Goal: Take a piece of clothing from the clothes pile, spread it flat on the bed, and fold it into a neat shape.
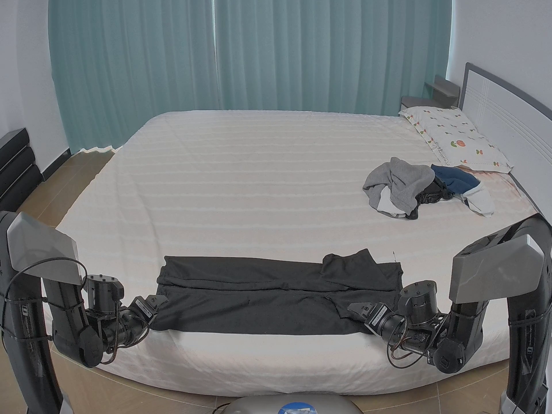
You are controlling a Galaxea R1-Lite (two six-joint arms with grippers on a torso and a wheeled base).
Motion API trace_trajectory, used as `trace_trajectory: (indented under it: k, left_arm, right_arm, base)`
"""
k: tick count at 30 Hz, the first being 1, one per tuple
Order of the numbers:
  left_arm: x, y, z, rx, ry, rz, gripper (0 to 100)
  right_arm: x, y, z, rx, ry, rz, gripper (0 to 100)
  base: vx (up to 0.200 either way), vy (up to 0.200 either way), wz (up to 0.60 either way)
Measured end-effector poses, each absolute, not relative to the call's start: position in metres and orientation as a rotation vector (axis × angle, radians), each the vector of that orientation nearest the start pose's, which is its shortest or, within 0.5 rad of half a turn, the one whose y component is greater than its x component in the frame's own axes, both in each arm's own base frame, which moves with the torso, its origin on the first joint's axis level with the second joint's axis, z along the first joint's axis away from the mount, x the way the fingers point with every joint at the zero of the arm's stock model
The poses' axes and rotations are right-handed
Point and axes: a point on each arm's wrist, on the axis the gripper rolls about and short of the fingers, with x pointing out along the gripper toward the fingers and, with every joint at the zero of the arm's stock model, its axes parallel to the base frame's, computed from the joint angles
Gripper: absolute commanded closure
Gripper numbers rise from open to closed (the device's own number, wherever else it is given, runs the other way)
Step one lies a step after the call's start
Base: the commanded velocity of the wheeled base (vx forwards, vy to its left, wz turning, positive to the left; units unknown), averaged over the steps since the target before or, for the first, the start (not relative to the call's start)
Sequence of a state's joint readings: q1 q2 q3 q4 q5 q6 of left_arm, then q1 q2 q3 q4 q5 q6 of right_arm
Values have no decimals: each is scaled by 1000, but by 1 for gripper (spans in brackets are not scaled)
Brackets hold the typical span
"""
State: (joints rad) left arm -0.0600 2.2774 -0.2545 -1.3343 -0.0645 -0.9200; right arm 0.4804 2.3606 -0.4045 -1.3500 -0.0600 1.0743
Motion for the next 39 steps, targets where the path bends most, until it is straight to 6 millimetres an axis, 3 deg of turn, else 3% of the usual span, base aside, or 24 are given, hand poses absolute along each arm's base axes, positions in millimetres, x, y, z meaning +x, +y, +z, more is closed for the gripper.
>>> trace_trajectory:
  k: [13, 22, 32, 39]
  left_arm:
    - [265, -17, -27, -887, 694, 208, 0]
    - [265, -17, -27, -885, 694, 209, 0]
    - [265, -18, -28, -882, 696, 208, 0]
    - [265, -18, -28, -881, 699, 209, 0]
  right_arm:
    - [283, 149, -32, 885, 689, 105, 0]
    - [292, 176, -32, 822, 710, 161, 0]
    - [297, 195, -42, 747, 698, 146, 0]
    - [297, 197, -50, 713, 721, 128, 0]
  base:
    - [0, 0, 0]
    - [0, 0, 0]
    - [0, 0, 0]
    - [0, 0, 0]
